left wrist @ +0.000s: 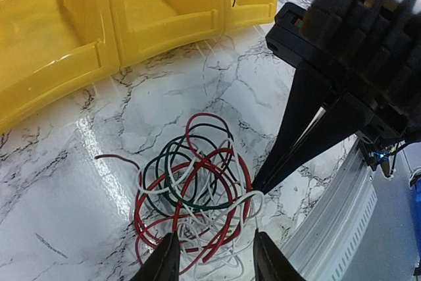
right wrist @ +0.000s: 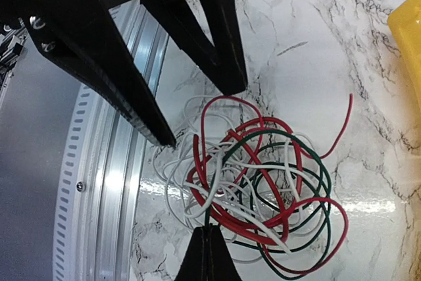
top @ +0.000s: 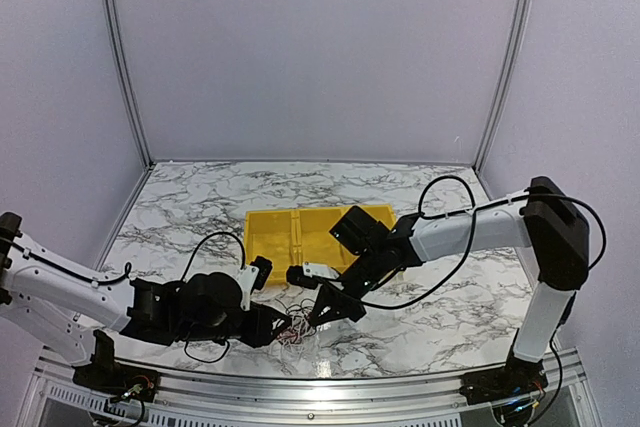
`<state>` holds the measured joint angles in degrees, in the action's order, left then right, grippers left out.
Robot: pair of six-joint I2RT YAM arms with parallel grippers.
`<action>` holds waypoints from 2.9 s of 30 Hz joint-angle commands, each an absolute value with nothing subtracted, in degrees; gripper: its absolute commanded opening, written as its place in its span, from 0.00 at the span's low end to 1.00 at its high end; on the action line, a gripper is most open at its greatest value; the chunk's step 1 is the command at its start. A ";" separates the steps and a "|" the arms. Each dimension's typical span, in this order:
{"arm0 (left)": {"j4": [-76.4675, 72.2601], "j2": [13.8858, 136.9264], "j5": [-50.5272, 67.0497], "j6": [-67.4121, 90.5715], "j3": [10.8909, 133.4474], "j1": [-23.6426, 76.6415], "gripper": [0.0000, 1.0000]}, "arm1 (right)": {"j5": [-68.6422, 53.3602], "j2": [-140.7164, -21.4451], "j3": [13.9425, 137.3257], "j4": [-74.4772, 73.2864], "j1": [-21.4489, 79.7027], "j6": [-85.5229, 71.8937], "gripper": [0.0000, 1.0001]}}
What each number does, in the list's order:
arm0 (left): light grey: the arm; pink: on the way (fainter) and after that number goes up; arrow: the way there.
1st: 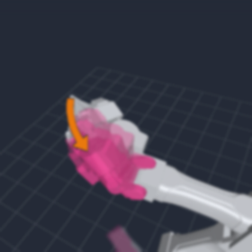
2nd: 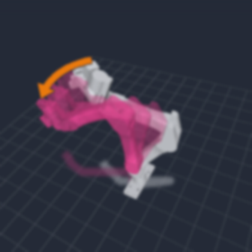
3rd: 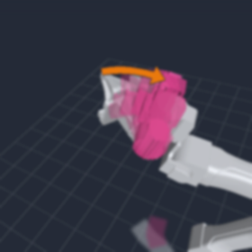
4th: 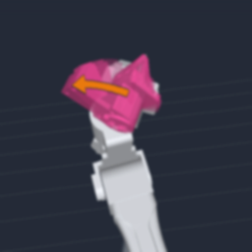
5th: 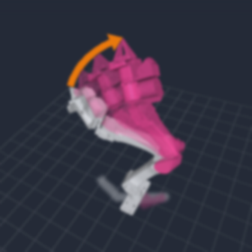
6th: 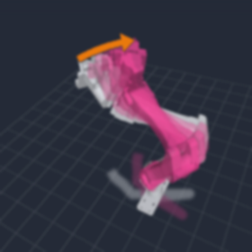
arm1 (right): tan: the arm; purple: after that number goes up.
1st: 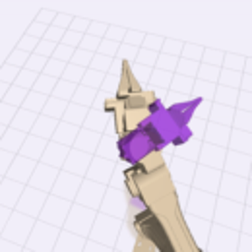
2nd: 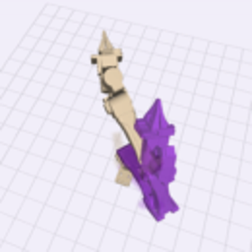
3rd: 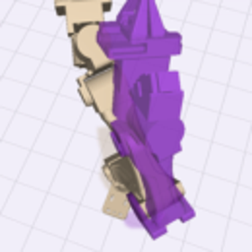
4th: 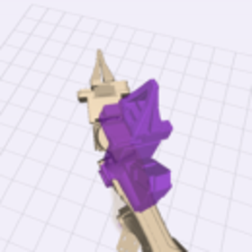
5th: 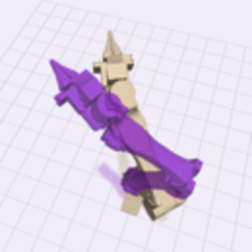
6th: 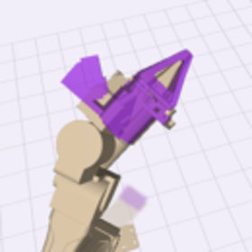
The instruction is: Untangle the cables
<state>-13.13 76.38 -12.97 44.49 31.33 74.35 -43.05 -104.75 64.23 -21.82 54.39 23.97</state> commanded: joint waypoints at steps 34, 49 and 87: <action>-20.48 93.99 -27.72 46.57 38.50 74.09 0.01 | -58.90 -91.34 70.61 -31.87 45.24 23.04 0.00; -20.57 90.06 -28.73 51.41 31.50 74.09 0.00 | -61.38 -82.92 84.99 -37.23 42.65 21.85 0.00; -19.38 73.43 -30.48 42.57 26.68 74.18 0.38 | -61.06 -77.02 84.87 -27.48 13.57 15.46 0.00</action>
